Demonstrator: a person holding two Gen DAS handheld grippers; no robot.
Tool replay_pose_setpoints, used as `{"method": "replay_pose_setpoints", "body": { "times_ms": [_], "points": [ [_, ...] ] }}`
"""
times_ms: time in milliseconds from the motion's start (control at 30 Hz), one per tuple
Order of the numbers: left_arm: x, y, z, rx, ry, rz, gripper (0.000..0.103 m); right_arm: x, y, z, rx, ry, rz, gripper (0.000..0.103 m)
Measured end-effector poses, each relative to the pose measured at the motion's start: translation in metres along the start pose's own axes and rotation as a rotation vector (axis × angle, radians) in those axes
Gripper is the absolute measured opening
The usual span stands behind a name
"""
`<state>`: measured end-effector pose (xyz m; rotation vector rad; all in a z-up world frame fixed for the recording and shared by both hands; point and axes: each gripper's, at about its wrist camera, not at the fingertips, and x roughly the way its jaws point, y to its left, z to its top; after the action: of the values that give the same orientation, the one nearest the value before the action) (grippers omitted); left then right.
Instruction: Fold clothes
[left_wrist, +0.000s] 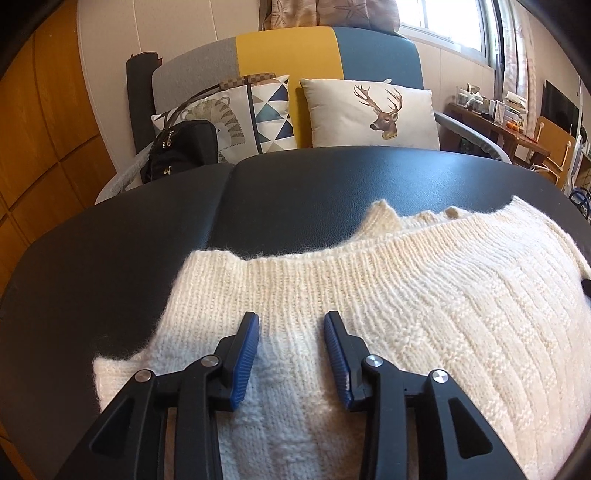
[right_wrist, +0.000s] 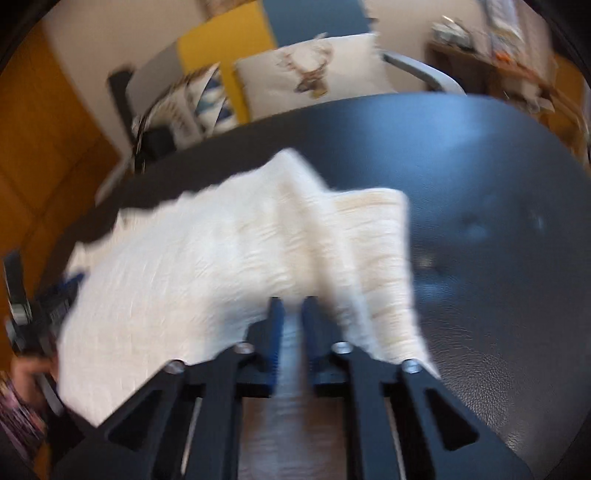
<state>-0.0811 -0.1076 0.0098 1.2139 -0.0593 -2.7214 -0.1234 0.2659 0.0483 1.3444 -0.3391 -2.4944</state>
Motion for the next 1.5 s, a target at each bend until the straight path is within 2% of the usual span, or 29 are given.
{"method": "replay_pose_setpoints", "body": {
  "times_ms": [167,233,300,367,433,500,633,733,800,867,967,1067,1133,1200,1233,1300,1400,1500],
  "points": [
    [0.001,-0.001,0.000,0.012,-0.001,0.013,0.038,0.003,-0.011,-0.003,0.003,-0.053,0.000,0.000],
    [0.000,-0.001,0.001,0.016,0.003,0.012,0.038,-0.001,-0.007,0.000,0.012,-0.050,0.019,0.000],
    [-0.005,0.001,0.004,0.015,0.015,-0.001,0.038,-0.007,-0.005,0.002,0.032,-0.056,0.048,0.004],
    [-0.016,0.010,0.003,-0.032,0.013,-0.028,0.037,-0.014,-0.004,0.004,0.049,-0.075,0.087,0.006],
    [-0.030,0.022,0.001,-0.089,0.010,-0.054,0.037,-0.018,-0.001,0.008,0.035,-0.085,0.101,0.014],
    [-0.042,0.034,-0.006,-0.136,0.010,-0.074,0.037,-0.018,0.001,0.010,0.018,-0.080,0.103,0.031],
    [-0.053,0.040,-0.019,-0.148,-0.003,-0.109,0.037,-0.022,0.013,0.005,-0.034,-0.087,0.107,0.032],
    [-0.038,0.034,-0.029,-0.089,0.032,-0.061,0.038,-0.009,0.023,-0.002,-0.089,-0.056,0.038,0.032],
    [-0.037,0.025,-0.038,-0.036,-0.024,-0.023,0.039,0.004,0.019,-0.005,-0.076,-0.026,0.001,0.029],
    [-0.039,0.017,-0.040,0.011,-0.039,0.016,0.040,0.008,0.014,-0.009,-0.065,-0.027,-0.008,0.030],
    [-0.041,0.019,-0.036,-0.002,-0.014,0.003,0.039,0.006,0.012,-0.011,-0.048,-0.027,-0.001,0.032],
    [-0.044,0.027,-0.031,-0.044,0.012,-0.034,0.039,-0.011,0.005,-0.004,-0.004,-0.068,0.034,0.032],
    [-0.049,0.037,-0.029,-0.097,0.004,-0.054,0.039,-0.025,-0.008,0.003,0.041,-0.115,0.039,0.040],
    [-0.054,0.049,-0.027,-0.140,-0.014,-0.055,0.039,-0.030,-0.028,0.012,0.103,-0.123,0.040,0.073],
    [-0.056,0.055,-0.027,-0.154,-0.020,-0.051,0.039,-0.030,-0.038,0.016,0.131,-0.110,0.031,0.078],
    [-0.056,0.068,-0.024,-0.175,-0.009,-0.036,0.039,-0.026,-0.056,0.022,0.175,-0.072,0.023,0.079],
    [-0.052,0.090,-0.025,-0.220,0.023,-0.025,0.039,-0.013,-0.077,0.027,0.233,0.008,0.091,0.079],
    [-0.051,0.114,-0.028,-0.285,0.042,-0.043,0.039,-0.003,-0.092,0.028,0.301,0.041,0.146,0.079]
  ]
}}
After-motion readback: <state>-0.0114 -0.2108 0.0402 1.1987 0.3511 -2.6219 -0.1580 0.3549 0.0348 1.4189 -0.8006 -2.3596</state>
